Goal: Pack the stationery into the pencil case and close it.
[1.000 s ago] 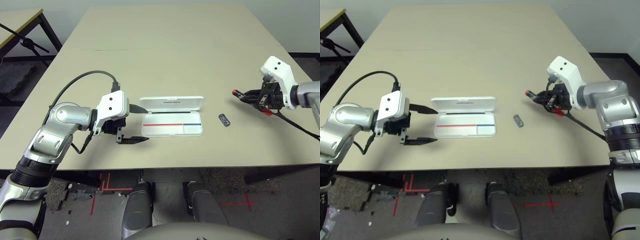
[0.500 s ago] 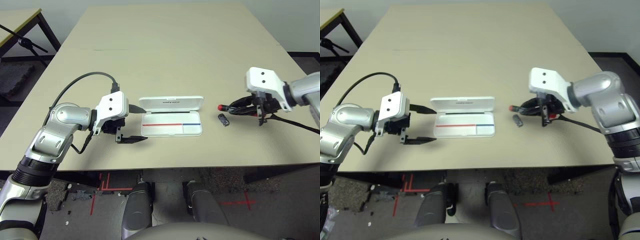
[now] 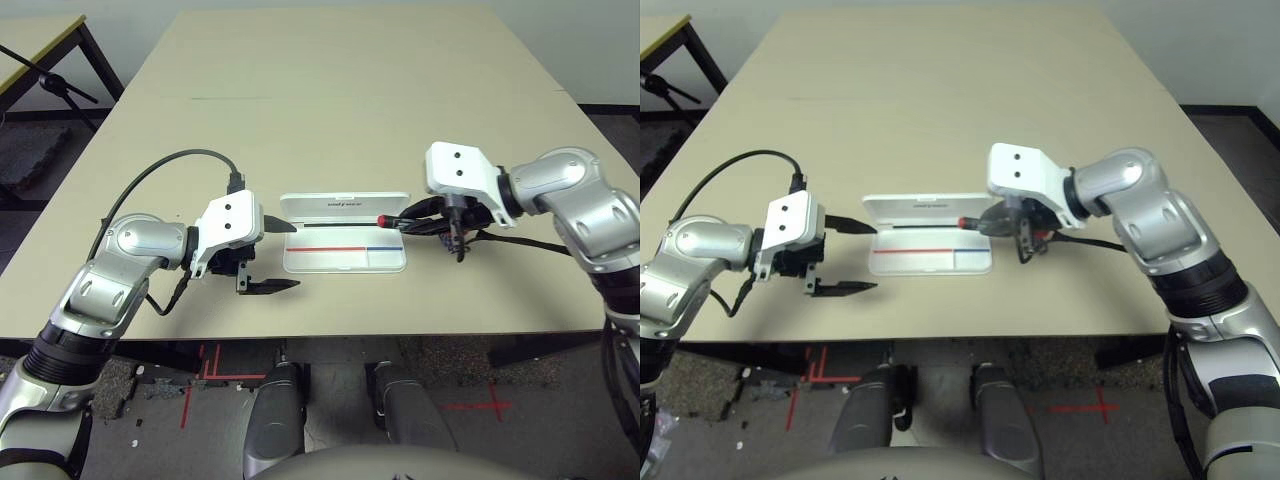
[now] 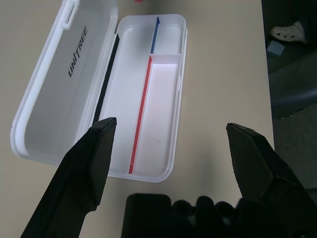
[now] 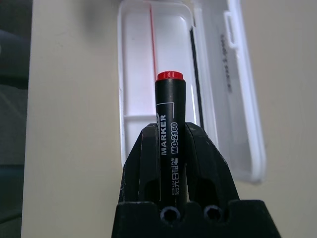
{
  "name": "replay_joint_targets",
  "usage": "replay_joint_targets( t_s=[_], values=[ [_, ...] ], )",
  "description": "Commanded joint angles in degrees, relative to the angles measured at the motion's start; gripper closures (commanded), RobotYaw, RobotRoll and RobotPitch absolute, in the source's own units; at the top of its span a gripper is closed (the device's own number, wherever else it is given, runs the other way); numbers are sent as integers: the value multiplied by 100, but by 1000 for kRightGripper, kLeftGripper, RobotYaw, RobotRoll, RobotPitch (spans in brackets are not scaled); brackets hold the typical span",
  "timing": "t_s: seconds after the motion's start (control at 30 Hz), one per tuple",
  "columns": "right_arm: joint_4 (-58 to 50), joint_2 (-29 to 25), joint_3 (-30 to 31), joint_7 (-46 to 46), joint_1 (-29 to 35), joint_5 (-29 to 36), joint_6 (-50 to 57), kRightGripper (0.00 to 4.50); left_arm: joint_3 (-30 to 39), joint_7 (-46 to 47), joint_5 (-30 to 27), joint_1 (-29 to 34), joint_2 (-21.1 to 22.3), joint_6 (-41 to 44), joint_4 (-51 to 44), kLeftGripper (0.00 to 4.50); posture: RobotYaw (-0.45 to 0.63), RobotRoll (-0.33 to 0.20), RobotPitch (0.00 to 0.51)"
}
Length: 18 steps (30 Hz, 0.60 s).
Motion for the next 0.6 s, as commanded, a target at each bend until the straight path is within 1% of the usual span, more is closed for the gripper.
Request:
replay_joint_targets(
  t_s=[0.03,0.27,0.6],
  values=[
    [-134,132,242,-79,-80,-65,57,4016,-110,22,39,-59,-12,61,-110,0,40,0,135],
    [-35,761,523,-538,-209,-240,99,4016,-130,40,67,-70,-29,59,-94,0,44,0,125],
    [344,1272,885,-998,-304,-736,-277,4016,-145,15,142,-90,-40,-61,29,0,50,0,106]
  ],
)
